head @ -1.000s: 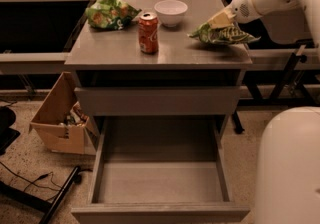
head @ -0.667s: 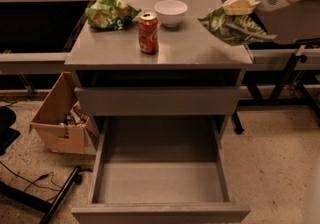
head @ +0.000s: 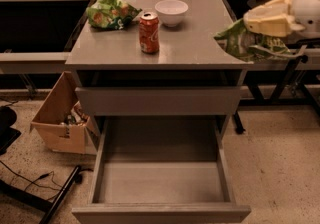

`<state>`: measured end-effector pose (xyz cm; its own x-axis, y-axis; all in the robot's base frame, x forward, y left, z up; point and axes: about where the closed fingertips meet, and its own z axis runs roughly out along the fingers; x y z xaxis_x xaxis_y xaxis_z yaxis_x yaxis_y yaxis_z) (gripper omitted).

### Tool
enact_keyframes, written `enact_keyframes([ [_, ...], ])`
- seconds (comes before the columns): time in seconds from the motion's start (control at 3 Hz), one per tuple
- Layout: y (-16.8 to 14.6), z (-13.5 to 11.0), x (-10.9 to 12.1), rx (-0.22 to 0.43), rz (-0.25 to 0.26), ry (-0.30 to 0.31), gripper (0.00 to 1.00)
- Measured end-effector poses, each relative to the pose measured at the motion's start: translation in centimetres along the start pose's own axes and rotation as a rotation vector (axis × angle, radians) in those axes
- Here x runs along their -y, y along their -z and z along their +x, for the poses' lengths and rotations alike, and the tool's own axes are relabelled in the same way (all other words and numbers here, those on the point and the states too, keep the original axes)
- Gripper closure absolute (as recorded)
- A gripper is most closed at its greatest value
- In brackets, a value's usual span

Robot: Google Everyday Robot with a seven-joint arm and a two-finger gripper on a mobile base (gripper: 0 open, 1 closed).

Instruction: Place green jalapeno chip bag into middle drawer

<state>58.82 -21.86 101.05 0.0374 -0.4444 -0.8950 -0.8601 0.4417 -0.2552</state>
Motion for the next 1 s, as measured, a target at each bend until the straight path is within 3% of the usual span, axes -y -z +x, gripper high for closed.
enact_keyframes([
  [0.33,-0.6,4.9,-4.2,0.153,-0.081,-0.023,1.0],
  [0.67,-4.1,8.5,-7.6,0.253,-0.186,-0.051,1.0],
  [1.0,-4.2,8.5,-7.6,0.253,-0.186,-0.051,1.0],
])
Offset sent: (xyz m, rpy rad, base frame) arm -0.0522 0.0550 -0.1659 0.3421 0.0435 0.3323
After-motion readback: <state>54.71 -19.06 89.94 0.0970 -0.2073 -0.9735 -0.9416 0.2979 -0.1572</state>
